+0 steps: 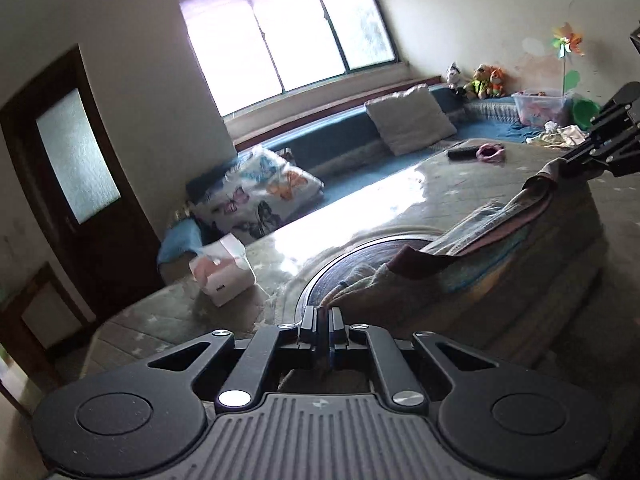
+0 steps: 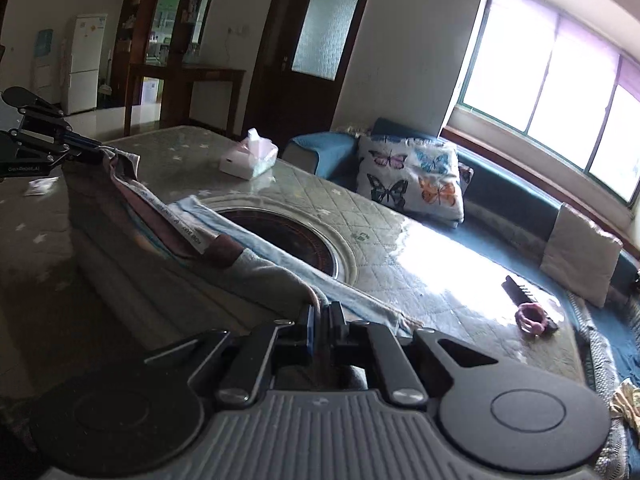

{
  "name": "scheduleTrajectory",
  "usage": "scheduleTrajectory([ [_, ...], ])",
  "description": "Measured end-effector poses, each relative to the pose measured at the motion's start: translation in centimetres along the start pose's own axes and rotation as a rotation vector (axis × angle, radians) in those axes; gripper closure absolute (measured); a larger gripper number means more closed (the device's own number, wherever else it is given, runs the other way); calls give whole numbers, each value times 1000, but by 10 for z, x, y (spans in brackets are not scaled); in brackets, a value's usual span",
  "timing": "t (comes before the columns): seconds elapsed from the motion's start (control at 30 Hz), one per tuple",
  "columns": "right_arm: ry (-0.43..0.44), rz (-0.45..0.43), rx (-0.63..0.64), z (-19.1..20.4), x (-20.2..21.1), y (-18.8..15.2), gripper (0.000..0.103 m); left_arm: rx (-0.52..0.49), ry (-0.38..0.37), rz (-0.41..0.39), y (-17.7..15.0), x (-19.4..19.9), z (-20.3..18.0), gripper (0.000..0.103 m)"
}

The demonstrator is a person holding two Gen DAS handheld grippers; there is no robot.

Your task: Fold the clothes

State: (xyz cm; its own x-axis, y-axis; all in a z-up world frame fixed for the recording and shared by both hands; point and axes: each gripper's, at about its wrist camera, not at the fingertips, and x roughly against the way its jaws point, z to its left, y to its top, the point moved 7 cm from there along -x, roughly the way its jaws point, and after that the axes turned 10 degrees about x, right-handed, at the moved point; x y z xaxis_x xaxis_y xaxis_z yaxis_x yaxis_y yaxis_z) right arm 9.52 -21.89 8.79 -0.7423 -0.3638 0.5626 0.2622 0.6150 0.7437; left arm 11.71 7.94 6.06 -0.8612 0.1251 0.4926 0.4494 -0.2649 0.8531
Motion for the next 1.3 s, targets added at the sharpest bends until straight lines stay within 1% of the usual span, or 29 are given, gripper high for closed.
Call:
scheduleTrajectory([
  [0.2, 22, 80, -43, -27, -72, 2, 97, 12, -21, 108, 6, -77, 10, 97],
  [0.33, 30, 126, -74, -39, -114, -4, 97, 37, -22, 187, -1, -126, 14, 97],
  [0.47, 27, 147, -111, -47, -147, -11, 96, 90, -26, 245, -11, -161, 21, 95],
  [0.6, 11, 146, -168, -54, -164, -18, 92, 164, 5, 246, -12, -172, 32, 92],
  [0.67, -6, 132, -203, -61, -166, -17, 87, 195, 30, 235, -9, -172, 40, 92],
  [0.73, -27, 117, -237, -68, -168, -16, 86, 232, 49, 226, -5, -168, 49, 90],
  [0.83, -30, 86, -260, -74, -162, -10, 86, 248, 31, 197, 2, -155, 50, 90],
  [0.9, -7, 77, -250, -69, -160, -5, 86, 252, 15, 188, 5, -151, 47, 90],
  [1.03, 53, 72, -222, -53, -160, 1, 86, 247, -27, 219, 3, -159, 30, 90],
  [1.17, 110, 103, -227, -36, -175, -4, 87, 241, -69, 249, 0, -167, 13, 90],
  [1.23, 123, 114, -227, -31, -182, -6, 87, 238, -90, 264, -1, -171, 5, 90],
  [1.3, 119, 122, -233, -32, -190, -9, 87, 259, -83, 280, -5, -179, 8, 90],
])
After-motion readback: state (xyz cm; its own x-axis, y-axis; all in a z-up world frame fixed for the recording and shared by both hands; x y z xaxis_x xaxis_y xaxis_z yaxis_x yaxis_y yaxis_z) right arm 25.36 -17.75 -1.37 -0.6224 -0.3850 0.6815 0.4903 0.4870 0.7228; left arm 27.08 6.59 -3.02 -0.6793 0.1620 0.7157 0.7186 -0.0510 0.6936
